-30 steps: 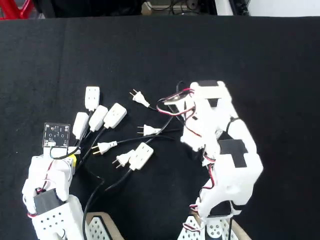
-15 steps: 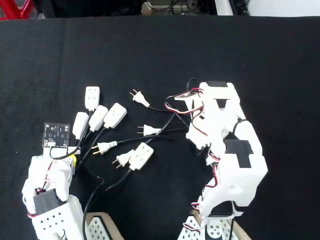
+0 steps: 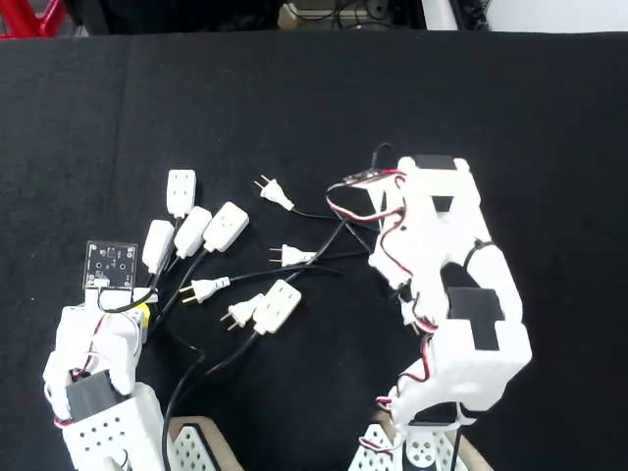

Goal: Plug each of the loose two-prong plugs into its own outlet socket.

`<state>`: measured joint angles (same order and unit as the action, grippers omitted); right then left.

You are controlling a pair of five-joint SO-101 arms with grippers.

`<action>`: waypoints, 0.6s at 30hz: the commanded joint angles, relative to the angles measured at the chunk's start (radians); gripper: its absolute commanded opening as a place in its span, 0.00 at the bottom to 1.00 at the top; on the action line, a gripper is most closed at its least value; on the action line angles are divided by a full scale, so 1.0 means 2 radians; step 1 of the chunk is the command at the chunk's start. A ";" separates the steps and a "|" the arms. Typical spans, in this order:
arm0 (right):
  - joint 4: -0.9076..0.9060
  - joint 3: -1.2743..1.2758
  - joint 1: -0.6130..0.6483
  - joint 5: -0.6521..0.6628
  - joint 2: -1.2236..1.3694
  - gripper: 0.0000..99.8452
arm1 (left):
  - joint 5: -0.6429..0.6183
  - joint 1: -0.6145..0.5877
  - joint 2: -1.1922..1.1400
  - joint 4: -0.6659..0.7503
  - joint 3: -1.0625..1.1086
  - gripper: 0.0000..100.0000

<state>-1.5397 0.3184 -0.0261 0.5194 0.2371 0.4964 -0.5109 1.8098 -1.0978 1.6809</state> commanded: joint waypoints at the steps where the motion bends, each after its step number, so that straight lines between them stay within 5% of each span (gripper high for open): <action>1: 0.024 0.002 -0.025 -0.002 0.008 0.10 | 0.005 -0.003 0.003 0.008 0.009 0.21; 11: 0.035 0.003 -0.038 0.013 0.053 0.10 | 0.005 -0.003 0.003 0.008 0.009 0.21; 18: 0.043 0.000 -0.058 0.049 0.079 0.19 | 0.005 -0.003 0.003 0.008 0.009 0.21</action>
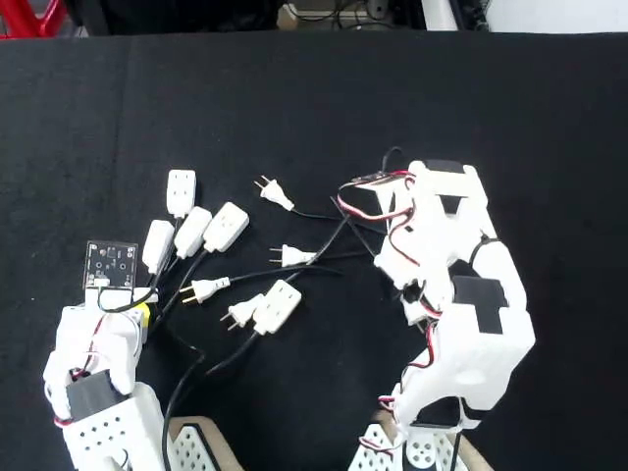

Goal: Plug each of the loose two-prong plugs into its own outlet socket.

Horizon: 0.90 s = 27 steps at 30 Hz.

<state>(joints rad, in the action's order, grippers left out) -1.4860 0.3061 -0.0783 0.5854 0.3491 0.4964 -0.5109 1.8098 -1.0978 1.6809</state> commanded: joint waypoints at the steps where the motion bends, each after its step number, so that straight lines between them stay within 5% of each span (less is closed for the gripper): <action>1: 0.018 0.005 -0.038 0.024 0.025 0.18 | 0.005 -0.003 0.003 0.008 0.009 0.21; 7: 0.023 0.003 -0.080 0.071 0.031 0.18 | 0.005 -0.003 0.003 0.008 0.009 0.21; 20: 0.018 -0.025 -0.069 0.074 0.035 0.18 | 0.005 -0.003 0.003 0.008 0.009 0.21; 27: -0.076 -0.112 -0.058 0.074 0.020 0.18 | 0.005 -0.003 0.003 0.008 0.009 0.21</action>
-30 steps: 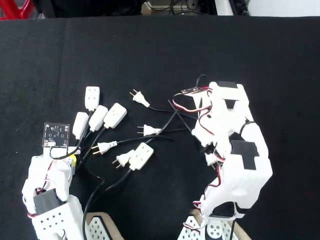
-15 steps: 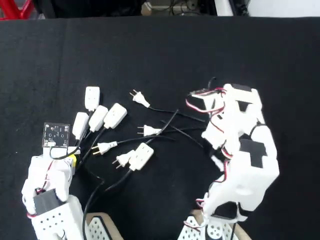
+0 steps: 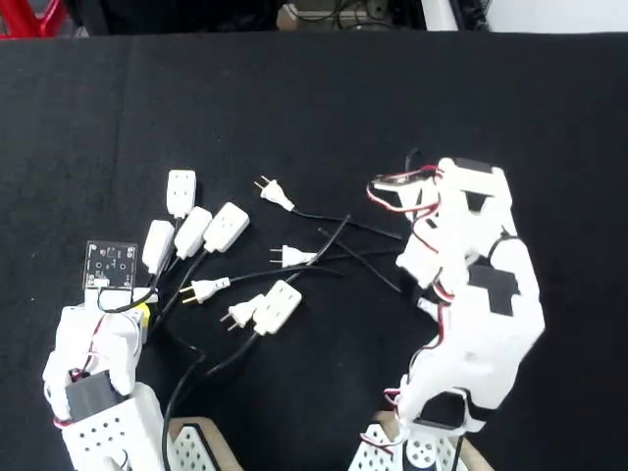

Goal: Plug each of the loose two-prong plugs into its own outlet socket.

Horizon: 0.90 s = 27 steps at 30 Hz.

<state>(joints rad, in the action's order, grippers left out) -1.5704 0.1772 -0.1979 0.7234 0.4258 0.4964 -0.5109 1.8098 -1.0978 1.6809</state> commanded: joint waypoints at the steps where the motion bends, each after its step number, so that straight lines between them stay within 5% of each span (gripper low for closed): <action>1: -0.047 -0.060 0.002 0.005 -0.028 0.18 | 0.005 -0.003 0.003 0.008 0.009 0.21; 11: -0.094 -0.010 0.007 0.094 -0.172 0.18 | 0.005 -0.003 0.003 0.008 0.009 0.21; 20: 0.028 0.221 -0.018 0.189 -0.325 0.22 | 0.005 -0.003 0.003 0.008 0.009 0.21; 27: 0.087 0.260 -0.039 0.198 -0.330 0.27 | 0.005 -0.003 0.003 0.007 0.009 0.21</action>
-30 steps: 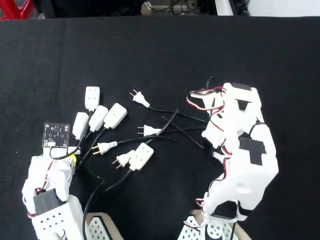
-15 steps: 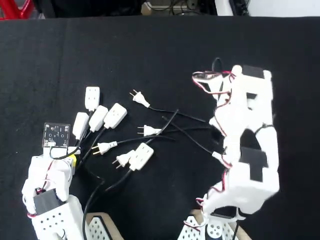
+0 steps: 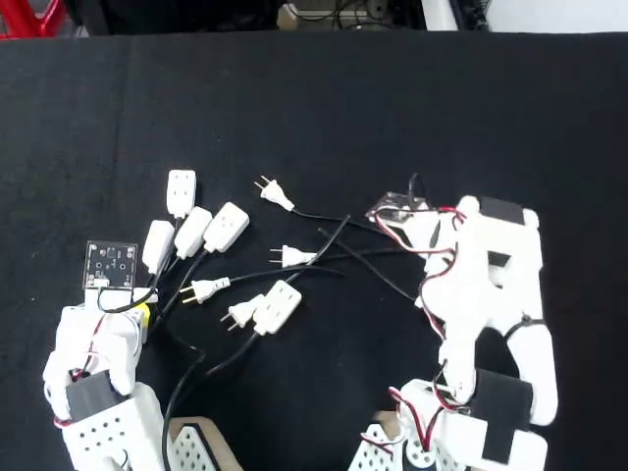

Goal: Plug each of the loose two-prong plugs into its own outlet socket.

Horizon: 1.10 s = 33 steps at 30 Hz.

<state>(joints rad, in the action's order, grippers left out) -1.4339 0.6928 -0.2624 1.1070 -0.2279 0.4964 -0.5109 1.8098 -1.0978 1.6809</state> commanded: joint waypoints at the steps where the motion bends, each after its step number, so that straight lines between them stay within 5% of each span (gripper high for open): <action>1: 0.026 0.006 -0.005 0.007 0.008 0.27 | 0.005 -0.004 0.003 0.007 0.009 0.21; 17: 0.143 0.014 -0.048 0.031 0.148 0.26 | 0.005 -0.004 0.003 0.007 0.009 0.21; 23: 0.149 -0.009 -0.059 0.040 0.175 0.04 | 0.005 -0.004 0.003 0.007 0.009 0.21; 29: 0.044 -0.100 -0.054 0.035 0.174 0.02 | 0.005 -0.004 0.003 0.007 0.009 0.21; 33: -0.023 -0.180 -0.037 -0.028 0.174 0.02 | 0.005 -0.003 0.003 0.007 0.009 0.21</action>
<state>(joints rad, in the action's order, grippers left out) -1.3909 0.4611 -0.3621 1.1316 0.1266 0.4964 -0.5109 1.8098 -1.0978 1.6809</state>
